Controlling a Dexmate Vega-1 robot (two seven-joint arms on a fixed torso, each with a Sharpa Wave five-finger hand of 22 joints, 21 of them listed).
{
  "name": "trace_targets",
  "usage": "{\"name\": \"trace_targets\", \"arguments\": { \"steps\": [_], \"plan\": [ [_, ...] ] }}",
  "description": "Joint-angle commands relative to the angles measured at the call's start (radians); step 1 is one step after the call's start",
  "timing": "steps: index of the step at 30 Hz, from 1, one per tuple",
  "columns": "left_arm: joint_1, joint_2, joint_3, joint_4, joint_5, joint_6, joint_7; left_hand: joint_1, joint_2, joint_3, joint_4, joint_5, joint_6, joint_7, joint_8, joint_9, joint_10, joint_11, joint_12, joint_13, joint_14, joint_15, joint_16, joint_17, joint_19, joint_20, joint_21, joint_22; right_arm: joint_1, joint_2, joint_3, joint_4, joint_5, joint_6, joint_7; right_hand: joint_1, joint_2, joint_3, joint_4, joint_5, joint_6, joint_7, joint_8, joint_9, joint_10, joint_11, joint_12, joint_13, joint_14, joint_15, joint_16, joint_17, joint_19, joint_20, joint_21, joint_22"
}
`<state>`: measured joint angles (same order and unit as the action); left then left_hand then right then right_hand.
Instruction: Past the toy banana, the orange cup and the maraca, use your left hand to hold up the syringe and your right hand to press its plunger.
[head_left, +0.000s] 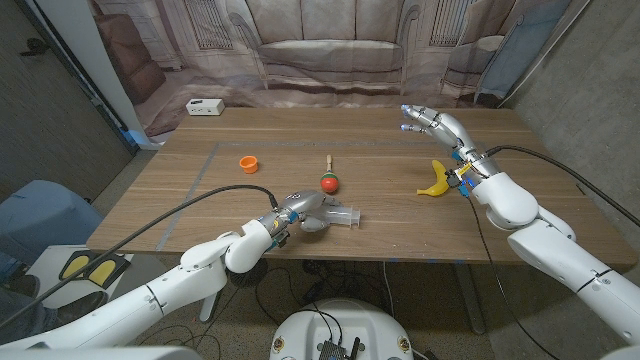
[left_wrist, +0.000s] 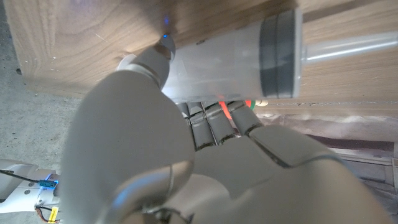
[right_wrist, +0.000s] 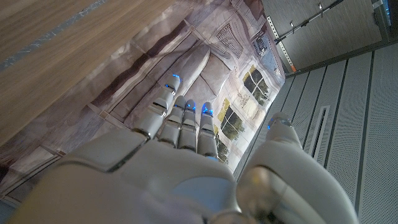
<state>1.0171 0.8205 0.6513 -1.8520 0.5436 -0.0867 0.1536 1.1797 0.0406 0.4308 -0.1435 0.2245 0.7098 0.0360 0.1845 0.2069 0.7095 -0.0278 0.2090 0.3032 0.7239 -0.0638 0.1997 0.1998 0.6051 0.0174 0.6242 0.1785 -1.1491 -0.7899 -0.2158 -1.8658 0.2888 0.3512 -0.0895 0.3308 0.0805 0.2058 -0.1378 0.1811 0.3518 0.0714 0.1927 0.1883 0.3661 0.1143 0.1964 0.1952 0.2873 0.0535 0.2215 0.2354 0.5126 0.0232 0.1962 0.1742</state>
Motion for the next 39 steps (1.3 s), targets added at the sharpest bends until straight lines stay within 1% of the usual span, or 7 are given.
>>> {"name": "trace_targets", "arguments": {
  "steps": [1,7,11,20,30,34,39],
  "plan": [
    [-0.015,0.021,0.001,-0.021,0.019,0.023,-0.035,-0.045,0.003,0.005,0.024,0.001,-0.022,-0.006,0.001,0.001,-0.026,-0.001,-0.009,-0.001,-0.043,0.008,-0.010,0.003,-0.040,0.013,-0.022,0.003,-0.005,0.004,0.002,-0.001,-0.004,0.007,-0.006,0.009,0.000,-0.004,0.001,-0.003,0.007,-0.005,0.007,0.003,0.005,0.001,0.004,0.001,-0.003,-0.004,-0.003,0.004,-0.002,0.004,0.000,0.002],
    [-0.019,0.029,0.001,-0.031,0.040,0.044,-0.046,-0.070,-0.002,-0.014,0.028,0.001,-0.052,-0.011,-0.003,0.000,-0.064,-0.007,-0.018,-0.003,-0.086,0.010,-0.015,0.004,-0.082,0.027,-0.041,0.002,-0.007,0.005,0.005,-0.003,-0.009,0.008,-0.012,0.010,0.000,-0.004,0.000,-0.003,0.008,-0.004,0.007,0.003,0.008,0.000,0.005,0.001,-0.001,-0.004,-0.002,0.004,-0.002,0.003,0.000,0.002],
    [-0.026,0.037,0.002,-0.040,0.050,0.052,-0.064,-0.080,-0.005,-0.025,0.027,0.000,-0.082,-0.013,-0.008,0.000,-0.093,-0.010,-0.023,-0.006,-0.119,0.021,-0.017,0.004,-0.105,0.033,-0.052,0.002,-0.010,0.007,0.006,-0.006,-0.009,0.006,-0.015,0.010,0.000,-0.004,0.000,-0.003,0.009,-0.004,0.007,0.003,0.009,0.001,0.005,0.001,-0.001,-0.003,-0.002,0.004,-0.001,0.002,0.001,0.002],
    [-0.039,0.051,0.006,-0.058,0.077,0.062,-0.094,-0.100,-0.006,-0.054,0.022,-0.006,-0.157,-0.018,-0.012,-0.002,-0.172,-0.004,-0.029,-0.011,-0.196,0.033,-0.018,0.003,-0.154,0.054,-0.079,0.001,-0.019,0.008,0.012,-0.012,-0.012,0.006,-0.022,0.011,0.000,-0.004,0.000,-0.003,0.010,-0.004,0.008,0.003,0.010,0.001,0.005,0.001,-0.001,-0.003,-0.002,0.004,-0.001,0.002,0.001,0.002],
    [-0.049,0.063,0.006,-0.085,0.113,0.078,-0.125,-0.109,-0.010,-0.075,0.016,-0.012,-0.200,-0.023,-0.009,-0.003,-0.227,0.005,-0.028,-0.016,-0.256,0.041,-0.020,-0.002,-0.191,0.070,-0.100,0.001,-0.024,0.004,0.017,-0.013,-0.011,0.006,-0.020,0.011,0.000,-0.004,0.000,-0.003,0.011,-0.004,0.008,0.003,0.009,0.000,0.005,0.001,-0.002,-0.004,-0.001,0.004,-0.002,0.003,0.001,0.002],
    [-0.049,0.066,0.002,-0.095,0.124,0.080,-0.124,-0.110,-0.009,-0.083,0.012,-0.015,-0.231,-0.031,-0.010,-0.004,-0.254,0.009,-0.027,-0.018,-0.281,0.047,-0.020,-0.005,-0.209,0.081,-0.111,0.001,-0.025,0.002,0.020,-0.016,-0.009,0.004,-0.018,0.012,0.001,-0.004,0.000,-0.003,0.011,-0.004,0.007,0.003,0.010,0.002,0.005,0.001,-0.002,-0.003,-0.001,0.004,-0.002,0.003,0.001,0.002],
    [-0.046,0.071,-0.007,-0.113,0.135,0.088,-0.126,-0.117,-0.009,-0.091,0.012,-0.018,-0.251,-0.028,-0.010,-0.005,-0.276,0.013,-0.027,-0.020,-0.300,0.050,-0.019,-0.006,-0.220,0.084,-0.119,0.001,-0.027,0.000,0.023,-0.020,-0.010,0.003,-0.018,0.012,0.000,-0.004,0.000,-0.003,0.011,-0.005,0.007,0.003,0.010,0.000,0.005,0.001,-0.002,-0.003,-0.001,0.004,-0.002,0.004,0.001,0.002]
  ]
}}
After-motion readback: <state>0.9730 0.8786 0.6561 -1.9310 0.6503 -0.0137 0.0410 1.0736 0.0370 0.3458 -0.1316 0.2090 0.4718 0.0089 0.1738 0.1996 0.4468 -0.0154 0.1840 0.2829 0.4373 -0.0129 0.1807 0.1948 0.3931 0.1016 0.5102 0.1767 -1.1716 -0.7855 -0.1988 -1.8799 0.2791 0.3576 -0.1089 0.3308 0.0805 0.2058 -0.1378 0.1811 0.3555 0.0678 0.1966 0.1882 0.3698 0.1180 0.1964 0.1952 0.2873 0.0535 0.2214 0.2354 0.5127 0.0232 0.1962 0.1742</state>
